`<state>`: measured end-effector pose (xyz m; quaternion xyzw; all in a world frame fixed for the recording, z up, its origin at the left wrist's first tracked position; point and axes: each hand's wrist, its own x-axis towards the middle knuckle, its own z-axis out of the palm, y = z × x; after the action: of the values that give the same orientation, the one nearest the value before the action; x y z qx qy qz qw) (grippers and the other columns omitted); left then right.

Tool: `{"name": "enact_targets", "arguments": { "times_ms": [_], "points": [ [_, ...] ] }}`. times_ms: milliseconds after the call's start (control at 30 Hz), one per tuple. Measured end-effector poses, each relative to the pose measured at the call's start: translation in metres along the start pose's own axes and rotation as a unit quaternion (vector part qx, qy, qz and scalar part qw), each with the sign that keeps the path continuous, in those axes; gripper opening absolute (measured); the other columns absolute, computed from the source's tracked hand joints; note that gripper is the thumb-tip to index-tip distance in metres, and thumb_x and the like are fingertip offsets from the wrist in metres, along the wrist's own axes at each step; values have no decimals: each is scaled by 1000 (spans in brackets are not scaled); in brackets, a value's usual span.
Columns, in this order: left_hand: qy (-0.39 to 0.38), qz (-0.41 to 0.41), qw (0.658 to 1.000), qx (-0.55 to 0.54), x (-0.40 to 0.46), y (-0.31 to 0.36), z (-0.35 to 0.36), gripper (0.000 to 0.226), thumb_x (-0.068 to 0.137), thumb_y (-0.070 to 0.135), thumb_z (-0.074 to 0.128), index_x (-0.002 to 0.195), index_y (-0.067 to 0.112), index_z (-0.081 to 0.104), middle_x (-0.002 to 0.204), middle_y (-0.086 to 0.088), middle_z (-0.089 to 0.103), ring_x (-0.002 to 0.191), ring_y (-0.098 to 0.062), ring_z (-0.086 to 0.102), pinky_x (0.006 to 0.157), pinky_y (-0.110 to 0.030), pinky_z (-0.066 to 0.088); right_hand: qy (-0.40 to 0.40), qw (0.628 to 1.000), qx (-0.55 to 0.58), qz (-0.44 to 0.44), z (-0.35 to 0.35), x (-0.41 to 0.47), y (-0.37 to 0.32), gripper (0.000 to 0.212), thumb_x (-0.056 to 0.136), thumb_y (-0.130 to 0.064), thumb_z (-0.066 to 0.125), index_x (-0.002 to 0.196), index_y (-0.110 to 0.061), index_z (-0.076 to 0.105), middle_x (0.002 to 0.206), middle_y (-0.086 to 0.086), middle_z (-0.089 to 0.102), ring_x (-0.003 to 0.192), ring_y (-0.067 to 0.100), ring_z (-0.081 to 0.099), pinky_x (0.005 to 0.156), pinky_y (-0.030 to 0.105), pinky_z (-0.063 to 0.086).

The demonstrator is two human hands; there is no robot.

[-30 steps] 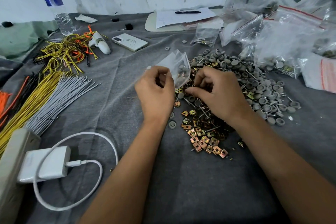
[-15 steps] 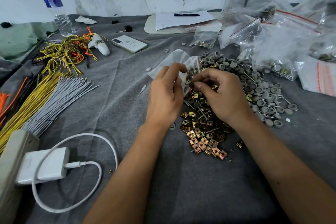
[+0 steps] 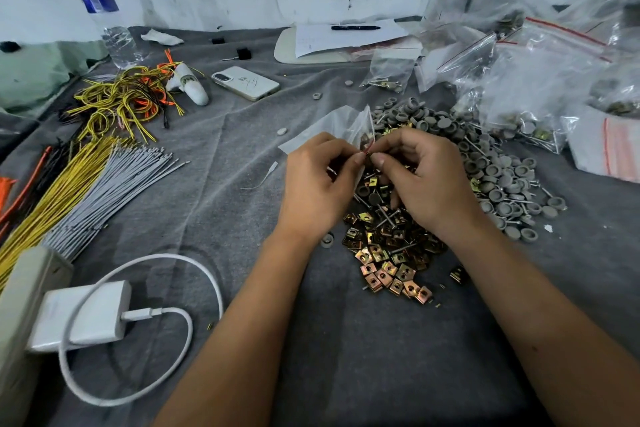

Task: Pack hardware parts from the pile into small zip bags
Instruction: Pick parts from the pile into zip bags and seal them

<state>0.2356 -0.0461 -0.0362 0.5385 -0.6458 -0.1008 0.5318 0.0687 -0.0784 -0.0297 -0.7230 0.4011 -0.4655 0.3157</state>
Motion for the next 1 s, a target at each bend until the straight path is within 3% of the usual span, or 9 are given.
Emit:
{"name": "enact_targets", "arguments": {
  "times_ms": [200,367,467,667,867,1000],
  "points": [
    [0,-38,999,-22,0,-4,3,19,91,21,65,80,9,74,79,-2,67,77,-19,63,72,-46,51,-33,999,18,-14,2,0,-3,27,83,-1,80,106,-13,73,90,-1,73,86,15,72,56,23,57],
    [-1,-36,999,-22,-1,-5,5,20,93,20,63,76,14,72,77,3,65,76,-15,62,71,-44,51,-9,999,-12,-39,2,0,-7,28,80,-2,83,104,-13,76,89,-6,75,84,9,72,77,24,59],
    [24,-17,999,-14,-1,-6,5,18,92,16,62,76,19,69,77,6,64,75,-12,62,69,-41,51,2,998,-31,-59,1,-1,-10,27,80,-3,83,105,-13,78,90,-5,75,84,9,71,80,26,59],
    [21,66,997,30,-1,-7,5,26,85,-3,65,106,10,73,84,3,64,75,-10,61,65,-38,54,21,983,-117,-137,2,-2,-12,28,85,-5,80,112,-9,77,97,-1,72,87,5,66,82,15,52],
    [0,85,995,46,0,-5,3,41,81,2,75,122,6,69,90,7,64,79,-11,64,71,-36,57,-7,968,-158,-195,5,0,-9,24,94,-3,68,118,-3,71,117,6,69,111,16,65,98,30,52],
    [13,87,995,51,0,-2,0,43,79,1,71,122,6,70,87,3,65,76,-13,63,67,-37,56,-28,972,-169,-162,4,1,-4,19,99,-7,62,118,-5,66,105,4,74,96,16,70,84,39,56]
  ]
}}
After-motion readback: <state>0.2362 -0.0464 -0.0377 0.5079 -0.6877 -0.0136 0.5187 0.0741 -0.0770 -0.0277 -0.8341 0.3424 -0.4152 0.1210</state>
